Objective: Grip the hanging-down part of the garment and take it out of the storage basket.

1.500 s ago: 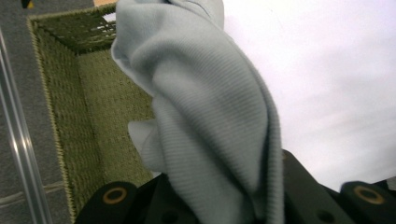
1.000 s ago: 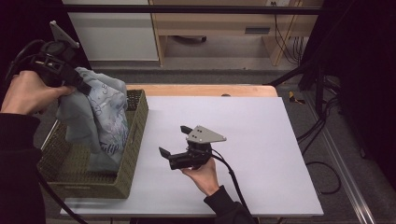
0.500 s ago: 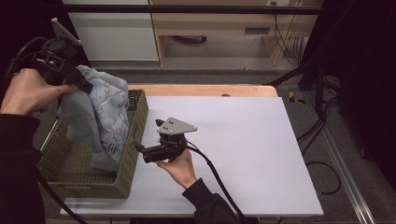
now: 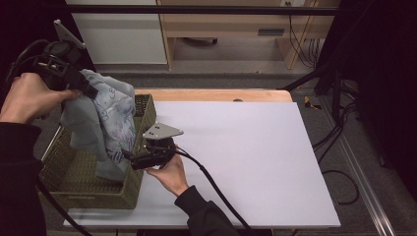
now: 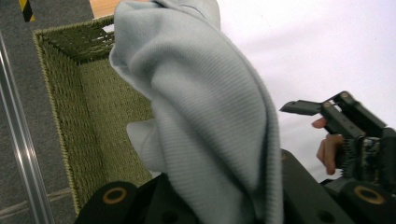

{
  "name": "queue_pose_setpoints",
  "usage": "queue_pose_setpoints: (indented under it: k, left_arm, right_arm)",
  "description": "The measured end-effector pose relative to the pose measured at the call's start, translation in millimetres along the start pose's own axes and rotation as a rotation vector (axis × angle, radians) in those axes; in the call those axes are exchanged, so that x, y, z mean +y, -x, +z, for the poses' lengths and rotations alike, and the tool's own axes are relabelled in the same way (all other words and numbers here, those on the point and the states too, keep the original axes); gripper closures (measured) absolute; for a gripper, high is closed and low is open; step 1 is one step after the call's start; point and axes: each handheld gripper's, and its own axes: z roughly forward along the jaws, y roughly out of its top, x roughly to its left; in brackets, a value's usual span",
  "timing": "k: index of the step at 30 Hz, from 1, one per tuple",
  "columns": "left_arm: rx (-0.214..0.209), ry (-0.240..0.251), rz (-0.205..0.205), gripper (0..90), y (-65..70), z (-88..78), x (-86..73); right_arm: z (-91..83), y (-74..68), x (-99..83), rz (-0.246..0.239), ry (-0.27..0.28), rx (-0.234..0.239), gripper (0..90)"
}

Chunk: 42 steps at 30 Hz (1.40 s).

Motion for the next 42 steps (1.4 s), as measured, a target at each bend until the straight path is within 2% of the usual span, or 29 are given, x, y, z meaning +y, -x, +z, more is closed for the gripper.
queue_pose_setpoints:
  k: [5,8,14,16,17,18,19,20,21,22,25,28,33,40,42]
  left_arm:
    - [-0.003,-0.004,0.005,81.3,1.1,2.8,1.7]
    - [-0.003,-0.004,0.007,81.3,2.4,3.9,2.3]
    - [-0.005,-0.003,0.015,81.3,4.9,4.9,1.5]
    - [-0.004,-0.005,0.015,81.3,4.7,4.3,1.1]
    - [-0.003,-0.004,0.015,81.3,4.5,4.0,0.8]
    - [-0.004,-0.004,0.017,81.3,4.3,3.7,0.6]
    - [-0.003,0.0,0.014,81.3,4.3,3.8,0.2]
    - [-0.004,0.002,0.012,81.3,4.1,3.9,0.0]
    - [-0.003,0.004,0.012,81.3,3.9,3.9,-0.2]
    - [-0.005,0.002,0.012,81.3,3.5,3.9,-0.4]
    - [-0.009,0.005,0.011,81.3,2.8,3.6,-0.9]
    - [-0.012,0.006,0.014,81.2,1.9,3.4,-1.4]
    - [-0.018,0.012,0.015,81.3,-0.4,1.8,-3.1]
    - [-0.009,0.026,0.003,81.2,-4.7,-3.1,-5.7]
    - [-0.005,0.029,-0.001,81.3,-5.7,-3.9,-6.3]
  right_arm:
    - [17.1,-7.3,-0.8,0.015,-0.018,0.009,8.8]
    - [26.1,-12.2,-1.1,0.003,-0.021,0.013,10.6]
    - [41.6,-16.8,-4.2,0.007,-0.047,0.009,20.2]
    - [43.9,-15.7,-5.9,-0.016,-0.058,0.0,25.5]
    - [44.7,-15.8,-6.5,-0.004,-0.06,0.002,29.2]
    - [45.3,-14.1,-7.3,-0.003,-0.069,0.006,37.4]
    - [45.3,-14.1,-7.3,-0.003,-0.069,0.006,37.4]
    - [45.3,-12.9,-7.6,0.004,-0.073,0.02,47.9]
    - [45.3,-12.9,-7.6,0.004,-0.073,0.02,47.9]
    - [44.8,-12.3,-7.5,-0.003,-0.076,0.029,53.3]
    - [43.1,-12.3,-6.8,-0.002,-0.09,0.05,74.8]
    - [41.8,-10.6,-5.7,0.004,-0.095,0.062,85.3]
    - [37.3,-7.4,-2.4,0.041,-0.108,0.067,87.7]
    - [28.2,-5.6,4.1,0.043,-0.088,0.065,88.1]
    - [25.0,-5.0,6.4,0.031,-0.078,0.061,88.2]
